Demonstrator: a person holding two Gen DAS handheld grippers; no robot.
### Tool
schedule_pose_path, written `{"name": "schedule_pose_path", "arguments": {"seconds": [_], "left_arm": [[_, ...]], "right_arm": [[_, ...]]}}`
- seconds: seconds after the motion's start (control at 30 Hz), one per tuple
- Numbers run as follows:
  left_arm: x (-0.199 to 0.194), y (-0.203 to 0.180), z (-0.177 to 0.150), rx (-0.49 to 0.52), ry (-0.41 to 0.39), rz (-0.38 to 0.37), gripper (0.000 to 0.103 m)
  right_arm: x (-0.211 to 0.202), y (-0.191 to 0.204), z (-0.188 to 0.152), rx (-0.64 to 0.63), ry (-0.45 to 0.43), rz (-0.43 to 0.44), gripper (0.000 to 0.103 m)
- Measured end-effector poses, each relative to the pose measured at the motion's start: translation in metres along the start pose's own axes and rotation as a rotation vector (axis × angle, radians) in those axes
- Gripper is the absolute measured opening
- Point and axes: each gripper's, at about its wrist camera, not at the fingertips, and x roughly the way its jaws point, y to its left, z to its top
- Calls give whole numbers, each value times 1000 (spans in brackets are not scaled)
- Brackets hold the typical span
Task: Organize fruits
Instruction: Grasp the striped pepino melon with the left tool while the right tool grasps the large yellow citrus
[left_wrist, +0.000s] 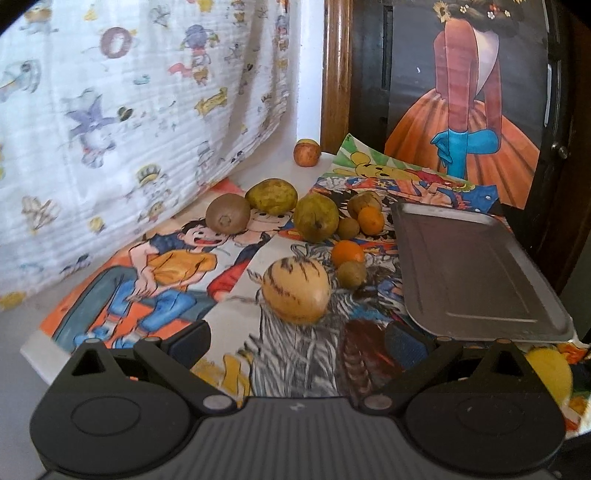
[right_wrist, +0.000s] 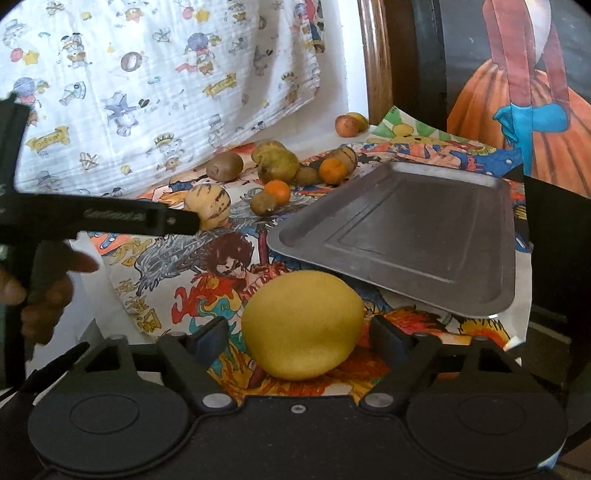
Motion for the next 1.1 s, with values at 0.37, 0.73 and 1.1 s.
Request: {"name": "schedule_pose_path", "arguments": {"seconds": [0.37,0.73,1.1], "left_arm": [[41,0,17,-4,33,-25,100],[58,12,24,-53,52,-38,81],[66,18,25,-105,82,-55,58]], "right_arm": [[17,4,13,-74,5,6,65],[40,21,33,-103,24,106,64],[42,20,33,-85,15,128,64]]}}
